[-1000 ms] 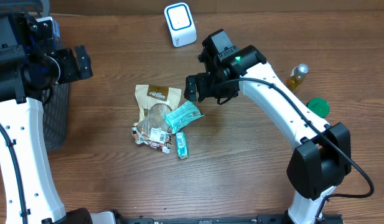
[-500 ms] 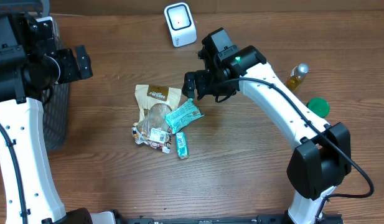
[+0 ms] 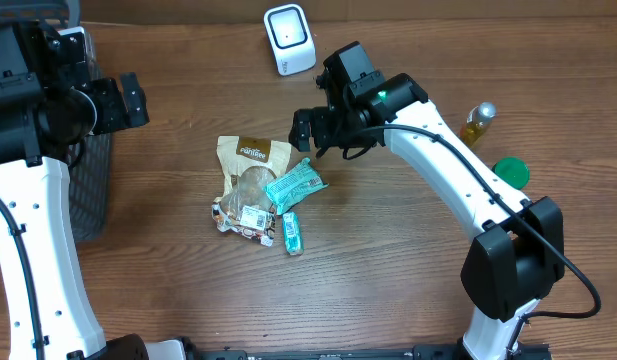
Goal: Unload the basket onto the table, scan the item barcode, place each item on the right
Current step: 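Move the right gripper left over the mint-green wipes packet, then lower the right gripper and pinch the wipes packet edge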
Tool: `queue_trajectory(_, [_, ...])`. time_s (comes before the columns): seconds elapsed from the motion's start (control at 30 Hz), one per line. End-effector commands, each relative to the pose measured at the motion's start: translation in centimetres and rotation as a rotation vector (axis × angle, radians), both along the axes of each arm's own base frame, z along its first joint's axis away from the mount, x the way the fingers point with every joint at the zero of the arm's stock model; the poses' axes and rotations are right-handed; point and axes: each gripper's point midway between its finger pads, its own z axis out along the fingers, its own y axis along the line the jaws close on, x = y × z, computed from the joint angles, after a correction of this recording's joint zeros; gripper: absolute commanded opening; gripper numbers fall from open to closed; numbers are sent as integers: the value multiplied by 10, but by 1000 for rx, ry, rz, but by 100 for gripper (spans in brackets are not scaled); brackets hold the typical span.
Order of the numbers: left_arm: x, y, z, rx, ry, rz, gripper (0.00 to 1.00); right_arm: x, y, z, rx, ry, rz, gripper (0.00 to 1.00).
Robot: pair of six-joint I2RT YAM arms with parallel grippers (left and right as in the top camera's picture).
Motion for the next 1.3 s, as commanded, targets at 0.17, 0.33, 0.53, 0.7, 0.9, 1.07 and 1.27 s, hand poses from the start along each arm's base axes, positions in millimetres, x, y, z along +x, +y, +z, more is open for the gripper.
queue_trajectory(0.17, [2,0,4,0,-11,3,100,11,8,0,27,-53,-1,91])
queue_trajectory(0.33, [2,0,4,0,-11,3,99,12,9,-11,32,-62,-1,51])
queue_trajectory(0.53, [2,0,4,0,-11,3,99,7,6,-34,35,-22,-44,4])
queue_trajectory(0.7, [2,0,4,0,-11,3,100,-2,6,-54,44,9,-62,4])
queue_trajectory(0.9, [2,0,4,0,-11,3,100,-14,18,-69,50,7,-25,4])
queue_trajectory(1.07, [2,0,4,0,-11,3,100,-24,44,-68,65,-42,61,4])
queue_trajectory(1.27, [2,0,4,0,-11,3,99,-29,73,-58,101,-119,136,4])
